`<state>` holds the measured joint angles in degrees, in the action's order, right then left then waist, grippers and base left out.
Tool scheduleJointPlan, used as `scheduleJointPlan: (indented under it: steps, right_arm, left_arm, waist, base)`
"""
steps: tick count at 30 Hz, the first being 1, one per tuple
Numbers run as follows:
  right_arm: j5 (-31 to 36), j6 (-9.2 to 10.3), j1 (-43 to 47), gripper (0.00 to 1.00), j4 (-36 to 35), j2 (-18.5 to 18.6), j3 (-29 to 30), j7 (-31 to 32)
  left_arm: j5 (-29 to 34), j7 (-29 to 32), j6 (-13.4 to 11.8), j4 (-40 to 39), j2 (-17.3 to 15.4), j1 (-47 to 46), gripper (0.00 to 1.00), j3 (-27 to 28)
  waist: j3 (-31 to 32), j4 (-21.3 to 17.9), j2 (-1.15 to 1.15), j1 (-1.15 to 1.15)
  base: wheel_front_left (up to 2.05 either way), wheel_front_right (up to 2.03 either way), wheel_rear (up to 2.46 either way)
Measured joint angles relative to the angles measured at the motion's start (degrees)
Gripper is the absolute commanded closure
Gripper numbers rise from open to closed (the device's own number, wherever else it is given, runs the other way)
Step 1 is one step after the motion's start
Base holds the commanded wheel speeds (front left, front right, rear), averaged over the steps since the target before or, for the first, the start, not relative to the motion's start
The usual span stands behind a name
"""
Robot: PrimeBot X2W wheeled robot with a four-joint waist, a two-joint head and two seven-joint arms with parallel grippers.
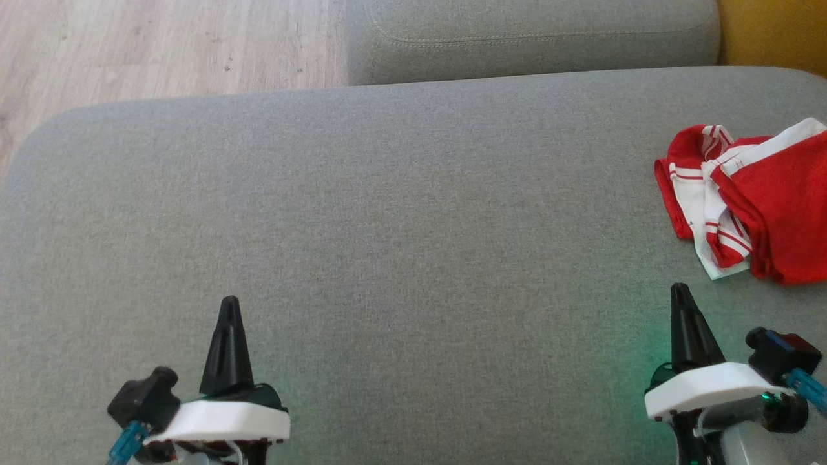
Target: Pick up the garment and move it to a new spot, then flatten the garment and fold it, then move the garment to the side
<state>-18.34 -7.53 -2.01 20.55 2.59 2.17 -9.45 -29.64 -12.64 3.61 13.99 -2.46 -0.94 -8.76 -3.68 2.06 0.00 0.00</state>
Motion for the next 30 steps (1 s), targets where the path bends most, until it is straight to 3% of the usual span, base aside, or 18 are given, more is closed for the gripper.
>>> scheduleJointPlan:
  steps: [30]
  right_arm:
    - [-19.07,0.00,-0.03,1.00,-1.21,-0.01,1.47,4.05]
  left_arm:
    - [-16.59,4.37,1.01,0.41,-0.10,-0.24,1.00,3.07]
  waist:
    - [0.91,-0.53,0.00,0.00]
  base:
    - [0.00,0.00,0.00]
